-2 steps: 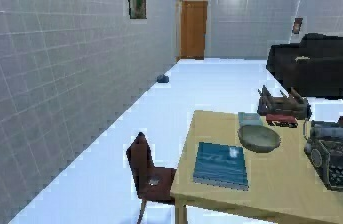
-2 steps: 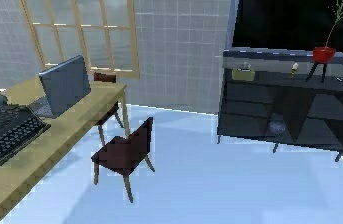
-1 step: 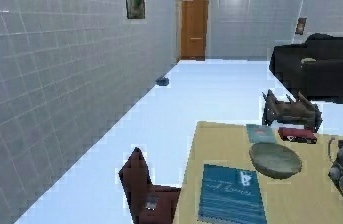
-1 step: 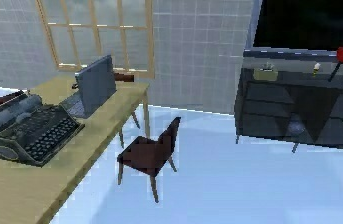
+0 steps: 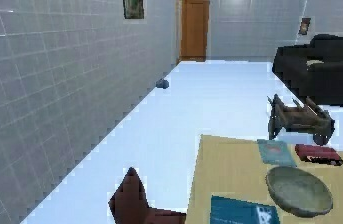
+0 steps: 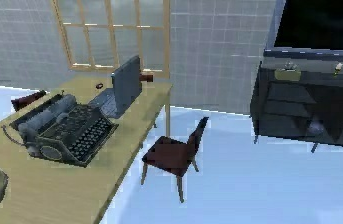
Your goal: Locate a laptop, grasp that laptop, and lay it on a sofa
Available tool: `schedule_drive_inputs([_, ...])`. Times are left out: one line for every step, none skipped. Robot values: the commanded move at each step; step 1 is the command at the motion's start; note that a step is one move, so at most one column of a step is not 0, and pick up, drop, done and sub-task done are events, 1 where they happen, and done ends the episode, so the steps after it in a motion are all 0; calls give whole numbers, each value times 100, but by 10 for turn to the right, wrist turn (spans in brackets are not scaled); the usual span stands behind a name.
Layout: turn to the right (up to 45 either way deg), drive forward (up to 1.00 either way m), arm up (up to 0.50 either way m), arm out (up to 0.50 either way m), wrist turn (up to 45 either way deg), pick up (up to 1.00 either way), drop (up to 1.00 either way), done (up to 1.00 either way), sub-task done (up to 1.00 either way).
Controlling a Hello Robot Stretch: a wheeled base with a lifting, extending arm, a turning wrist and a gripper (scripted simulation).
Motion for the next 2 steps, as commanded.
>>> schedule_drive_inputs([450, 0, 0, 0, 0, 0, 0, 0, 0])
schedule_drive_inputs([450, 0, 0, 0, 0, 0, 0, 0, 0])
